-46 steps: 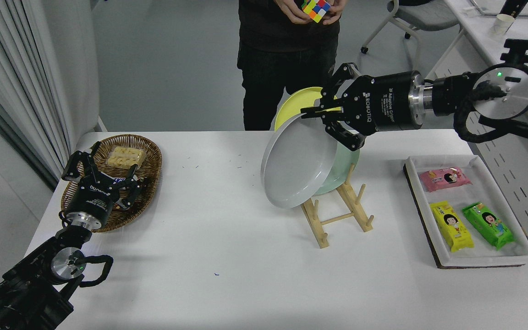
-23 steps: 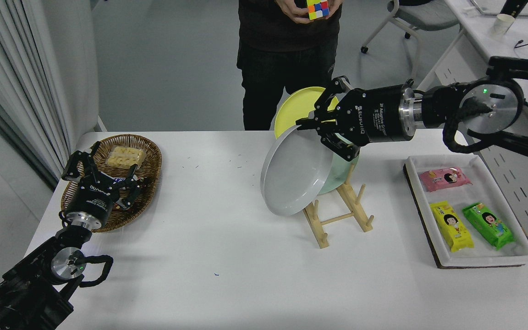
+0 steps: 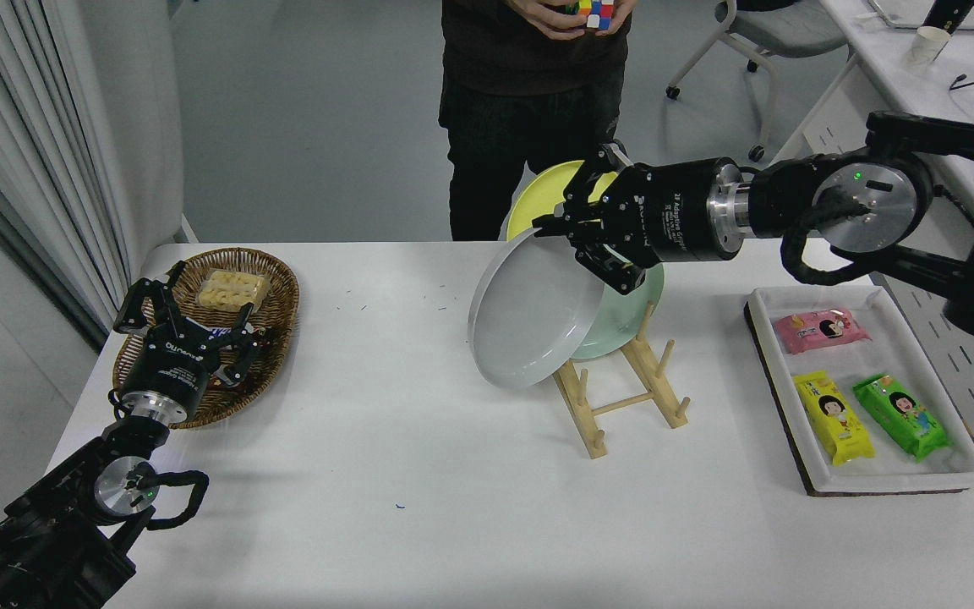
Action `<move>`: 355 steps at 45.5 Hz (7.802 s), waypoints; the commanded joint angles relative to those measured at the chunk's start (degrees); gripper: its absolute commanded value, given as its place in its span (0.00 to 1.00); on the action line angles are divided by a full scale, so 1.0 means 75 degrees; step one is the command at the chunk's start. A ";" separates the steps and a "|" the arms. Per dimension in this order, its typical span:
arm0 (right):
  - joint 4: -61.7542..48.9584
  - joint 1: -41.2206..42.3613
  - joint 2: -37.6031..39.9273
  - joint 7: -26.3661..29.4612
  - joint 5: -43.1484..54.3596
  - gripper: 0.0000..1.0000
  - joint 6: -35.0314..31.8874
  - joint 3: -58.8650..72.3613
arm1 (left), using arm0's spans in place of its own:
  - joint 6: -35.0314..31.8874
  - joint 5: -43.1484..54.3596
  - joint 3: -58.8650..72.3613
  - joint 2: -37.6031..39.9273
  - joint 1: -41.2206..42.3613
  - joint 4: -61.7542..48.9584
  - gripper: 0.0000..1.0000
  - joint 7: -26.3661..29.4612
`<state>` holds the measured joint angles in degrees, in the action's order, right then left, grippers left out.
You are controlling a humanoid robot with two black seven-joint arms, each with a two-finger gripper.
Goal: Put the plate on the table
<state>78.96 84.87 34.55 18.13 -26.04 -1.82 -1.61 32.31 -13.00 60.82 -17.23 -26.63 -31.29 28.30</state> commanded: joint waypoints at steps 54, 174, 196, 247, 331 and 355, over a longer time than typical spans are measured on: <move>0.0102 -0.1086 -0.0130 0.1930 0.0144 0.00 0.0957 -0.1227 | 0.0005 -0.0001 0.0000 0.0000 0.0000 0.0000 0.98 0.0000; -0.4282 -0.1390 -0.4572 0.3278 -0.1274 0.00 0.5293 -0.1344 | 0.0005 -0.0001 0.0000 0.0000 0.0000 0.0000 0.98 0.0000; -0.5054 -0.1695 -0.4607 0.3278 -0.0877 0.00 0.5317 -0.0980 | 0.0005 -0.0001 0.0000 0.0000 0.0000 0.0000 0.98 0.0000; -0.5922 -0.2012 -0.4607 0.3418 -0.0677 0.00 0.4028 -0.1578 | 0.0005 -0.0001 0.0000 0.0000 0.0000 0.0000 0.98 0.0000; -0.5594 -0.2703 -0.4607 0.3336 -0.0184 0.00 0.3184 -0.1578 | 0.0005 -0.0001 -0.0001 0.0000 0.0000 0.0000 0.98 0.0000; -0.5594 -0.2703 -0.4607 0.3336 -0.0184 0.07 0.3172 -0.1578 | 0.0005 -0.0001 0.0000 0.0000 0.0000 0.0000 0.98 0.0000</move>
<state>37.07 64.61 0.00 43.16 -27.53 22.05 -13.43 32.34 -13.01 60.80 -17.22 -26.63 -31.29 28.31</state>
